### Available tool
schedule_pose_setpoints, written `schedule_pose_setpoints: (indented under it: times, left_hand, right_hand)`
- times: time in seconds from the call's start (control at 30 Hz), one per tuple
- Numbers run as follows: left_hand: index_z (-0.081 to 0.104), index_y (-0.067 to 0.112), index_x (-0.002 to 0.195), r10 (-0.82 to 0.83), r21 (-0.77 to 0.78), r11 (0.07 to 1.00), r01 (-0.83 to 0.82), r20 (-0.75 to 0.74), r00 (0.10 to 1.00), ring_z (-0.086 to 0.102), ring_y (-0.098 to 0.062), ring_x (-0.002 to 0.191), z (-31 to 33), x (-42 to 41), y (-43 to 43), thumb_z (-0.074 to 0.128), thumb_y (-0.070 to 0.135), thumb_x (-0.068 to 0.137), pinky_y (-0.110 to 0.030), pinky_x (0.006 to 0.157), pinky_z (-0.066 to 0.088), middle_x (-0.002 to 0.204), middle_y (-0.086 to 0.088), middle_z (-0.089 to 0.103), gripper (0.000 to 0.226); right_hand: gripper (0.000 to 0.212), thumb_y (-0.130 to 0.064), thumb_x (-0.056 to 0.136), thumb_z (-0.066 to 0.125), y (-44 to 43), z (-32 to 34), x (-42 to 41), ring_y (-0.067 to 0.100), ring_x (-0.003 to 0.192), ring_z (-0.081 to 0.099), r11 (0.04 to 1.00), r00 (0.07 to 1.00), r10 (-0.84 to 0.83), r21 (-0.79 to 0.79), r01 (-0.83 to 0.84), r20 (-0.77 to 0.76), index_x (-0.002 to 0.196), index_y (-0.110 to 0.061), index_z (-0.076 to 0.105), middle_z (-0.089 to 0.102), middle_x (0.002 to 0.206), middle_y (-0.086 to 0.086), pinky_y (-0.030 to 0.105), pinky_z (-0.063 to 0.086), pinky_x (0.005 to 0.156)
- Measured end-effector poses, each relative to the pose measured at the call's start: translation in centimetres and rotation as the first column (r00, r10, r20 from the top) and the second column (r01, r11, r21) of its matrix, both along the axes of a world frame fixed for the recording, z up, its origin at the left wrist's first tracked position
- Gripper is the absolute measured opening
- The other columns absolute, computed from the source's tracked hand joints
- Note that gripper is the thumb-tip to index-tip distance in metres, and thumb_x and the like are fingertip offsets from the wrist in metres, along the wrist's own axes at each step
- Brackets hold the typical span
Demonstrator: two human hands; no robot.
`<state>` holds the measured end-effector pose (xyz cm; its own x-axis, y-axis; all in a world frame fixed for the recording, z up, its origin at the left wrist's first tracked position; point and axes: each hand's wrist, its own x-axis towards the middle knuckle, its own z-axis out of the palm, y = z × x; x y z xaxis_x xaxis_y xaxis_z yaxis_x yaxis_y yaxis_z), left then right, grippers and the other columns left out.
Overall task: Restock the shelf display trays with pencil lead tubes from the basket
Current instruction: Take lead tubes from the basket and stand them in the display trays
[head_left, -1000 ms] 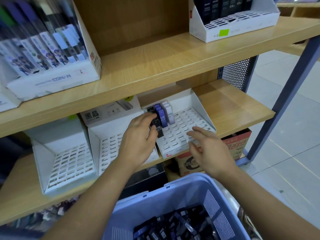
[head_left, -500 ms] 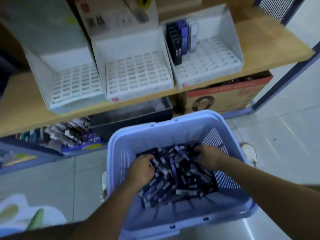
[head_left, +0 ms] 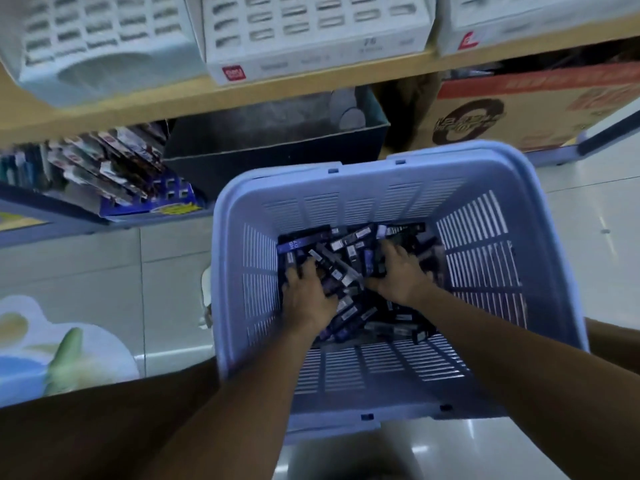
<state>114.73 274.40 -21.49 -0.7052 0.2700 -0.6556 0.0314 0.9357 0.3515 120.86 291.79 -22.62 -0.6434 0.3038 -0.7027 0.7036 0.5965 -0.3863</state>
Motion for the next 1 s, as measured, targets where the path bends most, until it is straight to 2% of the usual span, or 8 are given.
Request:
schedule_pose_setpoints:
  times: [0.17,0.23,0.37,0.47,0.57,0.67,0.83,1.0]
  left_hand:
    - [0.028,0.024,0.136,0.041,0.034,0.999,-0.039,-0.043,0.998,0.053,-0.034,0.107,-0.1,0.4,-0.1,0.082,0.027,0.069,-0.043,0.09,0.05,0.128,-0.012,0.034,0.086]
    - [0.032,0.022,0.128,0.081,0.021,0.997,-0.08,-0.038,0.996,0.055,-0.032,0.102,-0.1,0.6,-0.6,0.083,0.028,0.068,-0.04,0.085,0.052,0.122,-0.012,0.038,0.08]
    - [0.034,0.017,0.126,-0.094,-0.123,0.989,0.084,-0.083,0.992,0.049,-0.033,0.114,-0.4,1.5,-0.9,0.078,0.046,0.07,-0.044,0.088,0.048,0.128,-0.014,0.041,0.077]
    - [0.033,0.02,0.123,-0.158,-0.146,0.979,0.142,-0.103,0.982,0.049,-0.034,0.114,-0.6,1.9,-1.1,0.075,0.048,0.072,-0.046,0.091,0.043,0.126,-0.015,0.047,0.073]
    - [0.033,0.026,0.116,-0.123,-0.116,0.987,0.108,-0.127,0.984,0.056,-0.03,0.103,-0.6,1.9,-1.4,0.073,0.047,0.074,-0.04,0.082,0.035,0.107,-0.008,0.06,0.062]
    - [0.036,0.025,0.116,-0.071,-0.03,0.997,0.068,-0.111,0.991,0.061,-0.029,0.09,-0.2,1.9,-1.0,0.069,0.032,0.081,-0.039,0.078,0.045,0.097,-0.006,0.064,0.049]
    - [0.036,0.03,0.141,0.04,0.179,0.983,-0.048,0.047,0.998,0.061,-0.026,0.096,0.0,1.5,-0.7,0.052,0.013,0.095,-0.036,0.082,0.053,0.119,-0.009,0.062,0.051]
    - [0.038,0.034,0.143,0.193,0.255,0.933,-0.253,0.239,0.952,0.055,-0.016,0.097,0.5,1.2,-0.2,0.046,0.009,0.099,-0.025,0.074,0.048,0.142,-0.005,0.046,0.051]
  right_hand:
    - [0.083,-0.039,0.077,0.08,-2.4,-0.7,-0.1,0.034,0.124,0.05,0.986,0.982,-0.157,-0.077,0.149,-0.109,0.14,-0.015,0.031,0.046,0.137,0.011,0.048,0.045,0.099]
    - [0.084,-0.032,0.078,0.081,-3.1,-0.4,-0.1,0.034,0.118,0.055,0.967,0.966,-0.241,-0.104,0.23,-0.1,0.141,-0.013,0.028,0.053,0.133,0.01,0.048,0.049,0.094]
    - [0.081,-0.026,0.078,0.081,-3.9,-0.1,0.3,0.031,0.113,0.058,0.942,0.944,-0.315,-0.155,0.298,-0.097,0.14,-0.011,0.03,0.059,0.123,0.011,0.044,0.051,0.092]
    - [0.076,-0.023,0.082,0.078,-3.9,0.1,0.3,0.033,0.116,0.057,0.956,0.964,-0.251,-0.176,0.233,-0.087,0.139,-0.006,0.032,0.058,0.127,0.015,0.04,0.05,0.093]
    - [0.078,-0.016,0.093,0.065,-3.0,0.5,0.1,0.037,0.111,0.058,0.979,0.99,-0.131,-0.163,0.12,-0.059,0.15,-0.001,0.015,0.059,0.123,0.021,0.042,0.052,0.089]
    - [0.08,-0.01,0.097,0.056,-1.0,0.9,0.1,0.036,0.113,0.056,0.989,0.996,-0.088,-0.121,0.087,-0.002,0.155,-0.003,0.001,0.057,0.124,0.02,0.036,0.048,0.089]
    - [0.06,-0.008,0.094,0.055,1.9,1.6,0.8,0.039,0.113,0.052,0.998,0.999,0.036,-0.051,-0.035,0.019,0.146,0.0,0.028,0.05,0.129,0.025,0.033,0.042,0.081]
    - [0.057,-0.017,0.096,0.053,1.1,2.7,1.9,0.04,0.105,0.054,0.952,0.95,0.306,-0.022,-0.305,0.061,0.142,-0.007,0.022,0.048,0.124,0.025,0.043,0.048,0.087]
